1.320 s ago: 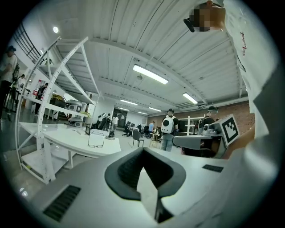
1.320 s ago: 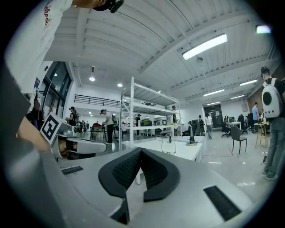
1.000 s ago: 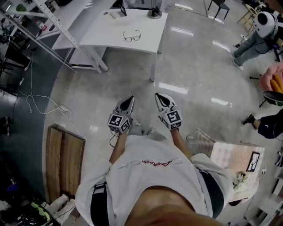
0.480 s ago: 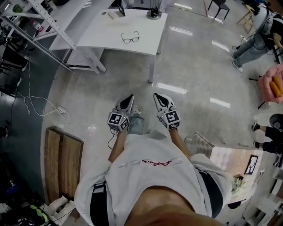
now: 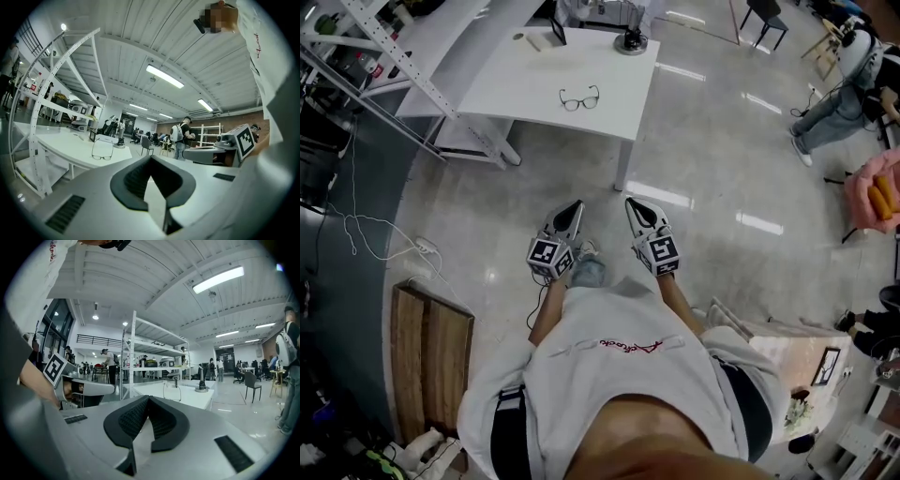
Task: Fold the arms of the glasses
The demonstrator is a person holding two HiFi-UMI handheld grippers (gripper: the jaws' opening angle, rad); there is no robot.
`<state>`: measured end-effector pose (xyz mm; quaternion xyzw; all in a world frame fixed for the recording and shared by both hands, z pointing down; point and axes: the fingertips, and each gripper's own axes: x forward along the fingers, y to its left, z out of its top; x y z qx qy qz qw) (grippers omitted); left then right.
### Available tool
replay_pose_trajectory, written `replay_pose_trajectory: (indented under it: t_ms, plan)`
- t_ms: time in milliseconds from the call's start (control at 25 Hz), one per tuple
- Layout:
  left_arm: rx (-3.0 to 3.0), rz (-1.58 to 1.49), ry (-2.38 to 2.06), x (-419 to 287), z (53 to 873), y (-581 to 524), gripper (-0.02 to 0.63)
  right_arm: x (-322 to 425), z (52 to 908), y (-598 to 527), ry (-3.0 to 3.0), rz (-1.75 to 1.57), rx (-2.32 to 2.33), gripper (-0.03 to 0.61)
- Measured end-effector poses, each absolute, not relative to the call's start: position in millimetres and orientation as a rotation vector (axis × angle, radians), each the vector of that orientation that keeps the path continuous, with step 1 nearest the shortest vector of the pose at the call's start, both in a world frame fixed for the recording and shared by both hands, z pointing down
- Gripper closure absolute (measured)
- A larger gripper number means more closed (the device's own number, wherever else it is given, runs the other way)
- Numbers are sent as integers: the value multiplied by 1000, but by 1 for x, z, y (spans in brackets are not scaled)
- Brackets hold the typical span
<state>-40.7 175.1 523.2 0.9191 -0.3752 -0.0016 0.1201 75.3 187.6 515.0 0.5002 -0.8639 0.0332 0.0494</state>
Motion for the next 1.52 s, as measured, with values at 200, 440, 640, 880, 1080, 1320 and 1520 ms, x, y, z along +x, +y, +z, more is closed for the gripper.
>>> replay_pose_trajectory:
  t_ms: [200,440,640,880,1080,1320,1520]
  plan:
    - [2667,-7,-1113,-60,521,132,592,58,506,140,-2630,74,1518,581]
    - [2643,-22,-1108,-79,526,82,592,36,501,90,-2618,70,1486,581]
    - [2643,-34,-1072,-82,530,43,592,32,498,53,-2587,53,1502,581]
    - [2656,-15,-1005,-84,537,14,592,26,498,27,-2548,58,1538,581]
    - [2650,4,-979,-87,543,-3,592,24,508,16,-2524,90,1553,581]
    - [2642,26,-962,-91,550,-12,592,24,514,9,-2507,111,1568,581]
    - [2619,45,-968,-93,559,-21,592,22,523,-1,-2502,145,1550,581]
